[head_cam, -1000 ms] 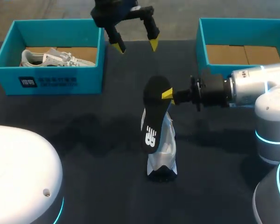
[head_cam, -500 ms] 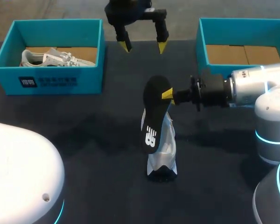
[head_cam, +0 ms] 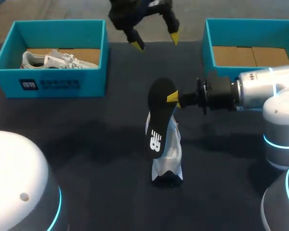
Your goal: Take the shoe out of the shoebox, open the shoe tongue, remove and reinsert the insole, then place the shoe into the shoebox
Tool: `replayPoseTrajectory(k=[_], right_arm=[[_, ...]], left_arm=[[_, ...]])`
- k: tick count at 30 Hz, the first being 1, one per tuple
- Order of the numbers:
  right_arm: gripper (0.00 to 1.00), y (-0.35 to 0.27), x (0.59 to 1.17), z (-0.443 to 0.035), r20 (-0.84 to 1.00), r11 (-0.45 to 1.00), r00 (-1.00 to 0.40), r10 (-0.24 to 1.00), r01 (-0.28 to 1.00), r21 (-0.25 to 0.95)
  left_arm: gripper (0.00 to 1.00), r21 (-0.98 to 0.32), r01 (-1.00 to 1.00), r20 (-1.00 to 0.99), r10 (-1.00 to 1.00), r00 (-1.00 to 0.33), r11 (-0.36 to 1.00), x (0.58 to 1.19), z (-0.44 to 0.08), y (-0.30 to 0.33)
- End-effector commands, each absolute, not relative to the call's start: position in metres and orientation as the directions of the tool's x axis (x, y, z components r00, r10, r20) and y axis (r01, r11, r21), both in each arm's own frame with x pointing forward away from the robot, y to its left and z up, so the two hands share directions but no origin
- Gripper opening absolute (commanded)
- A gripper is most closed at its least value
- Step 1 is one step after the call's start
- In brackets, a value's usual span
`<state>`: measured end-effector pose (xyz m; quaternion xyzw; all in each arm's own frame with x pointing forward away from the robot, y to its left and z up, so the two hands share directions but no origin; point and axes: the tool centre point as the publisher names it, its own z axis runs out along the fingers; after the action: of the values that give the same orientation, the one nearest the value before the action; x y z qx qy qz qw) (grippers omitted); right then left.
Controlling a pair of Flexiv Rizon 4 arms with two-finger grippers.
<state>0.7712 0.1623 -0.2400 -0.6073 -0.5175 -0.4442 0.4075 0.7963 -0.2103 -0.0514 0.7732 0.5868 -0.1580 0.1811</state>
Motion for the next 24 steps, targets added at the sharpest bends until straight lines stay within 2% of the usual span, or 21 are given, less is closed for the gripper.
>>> replayPoseTrajectory(k=[1, 2, 7, 24], right_arm=[[0.00, 0.164, 0.771, -0.240, 0.961, -0.135, 0.071, 0.268, 0.990, -0.035], [0.00, 0.164, 0.771, -0.240, 0.961, -0.135, 0.071, 0.268, 0.990, -0.035], [0.00, 0.164, 0.771, -0.240, 0.961, -0.135, 0.071, 0.268, 0.990, -0.035], [0.00, 0.164, 0.771, -0.240, 0.961, -0.135, 0.071, 0.268, 0.990, -0.035]], left_arm=[[1.00, 0.213, 0.975, -0.772, 0.601, 0.206, -0.060, 0.792, -0.061, -0.190], [1.00, 0.216, 0.976, -0.821, 0.535, 0.202, -0.037, 0.793, -0.059, -0.186], [1.00, 0.208, 0.978, -0.872, 0.450, 0.194, -0.017, 0.798, -0.061, -0.181], [1.00, 0.203, 0.974, -0.978, 0.032, 0.207, -0.104, 0.801, -0.074, -0.160]])
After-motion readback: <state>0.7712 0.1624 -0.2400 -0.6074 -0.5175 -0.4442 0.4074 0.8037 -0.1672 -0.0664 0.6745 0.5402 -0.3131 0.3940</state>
